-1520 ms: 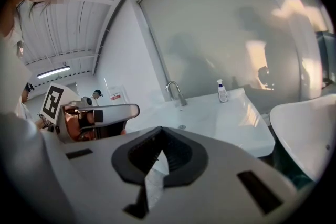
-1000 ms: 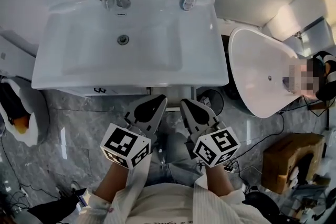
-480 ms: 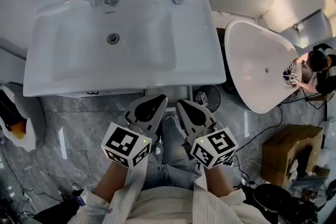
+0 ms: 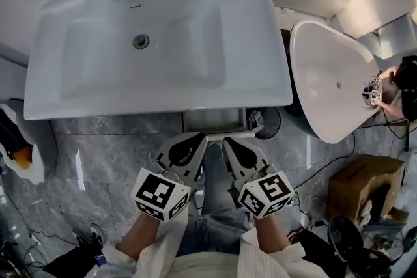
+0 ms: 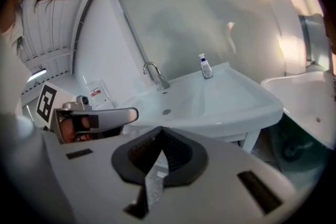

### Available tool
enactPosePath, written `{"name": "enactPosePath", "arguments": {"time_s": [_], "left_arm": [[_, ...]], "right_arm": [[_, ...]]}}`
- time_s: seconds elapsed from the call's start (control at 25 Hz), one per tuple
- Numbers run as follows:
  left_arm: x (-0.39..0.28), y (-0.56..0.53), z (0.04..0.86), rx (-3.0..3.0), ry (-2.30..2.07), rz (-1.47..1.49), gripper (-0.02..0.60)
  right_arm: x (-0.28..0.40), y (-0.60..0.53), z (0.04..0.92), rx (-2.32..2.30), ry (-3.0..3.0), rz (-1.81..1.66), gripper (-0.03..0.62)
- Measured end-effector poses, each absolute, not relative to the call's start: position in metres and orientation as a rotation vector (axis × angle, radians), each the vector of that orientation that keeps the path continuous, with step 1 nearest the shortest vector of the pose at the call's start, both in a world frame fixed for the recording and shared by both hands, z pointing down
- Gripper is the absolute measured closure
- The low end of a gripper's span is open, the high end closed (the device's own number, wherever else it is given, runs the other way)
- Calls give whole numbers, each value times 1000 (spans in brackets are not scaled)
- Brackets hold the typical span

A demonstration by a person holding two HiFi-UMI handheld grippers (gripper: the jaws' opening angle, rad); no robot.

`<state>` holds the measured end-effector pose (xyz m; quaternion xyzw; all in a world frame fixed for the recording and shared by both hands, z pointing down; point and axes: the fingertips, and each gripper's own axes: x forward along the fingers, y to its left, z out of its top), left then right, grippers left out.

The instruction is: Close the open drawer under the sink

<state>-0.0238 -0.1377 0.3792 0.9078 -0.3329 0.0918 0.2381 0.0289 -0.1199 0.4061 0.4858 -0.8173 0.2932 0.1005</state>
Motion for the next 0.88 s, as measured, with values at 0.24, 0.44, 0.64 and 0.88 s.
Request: {"name": "enactPosePath", "arguments": {"time_s": [0.24,0.44,0.64,0.88], "left_arm": [[-20,-124,417,2453,-883,284,561],[-18,-117,449,2435,-864,323,561],[-15,-112,482,2414,-873,335,561],[-12,-104,517,2399,-875,374,561]], "right_arm": [[44,-115,448,1486,-2327,899,585],[47,-115,479,1482,-2304,915,585],[51,-106,512,1458,-2284,903,585],[60,-95,552,1447,-2233,911,585]]}}
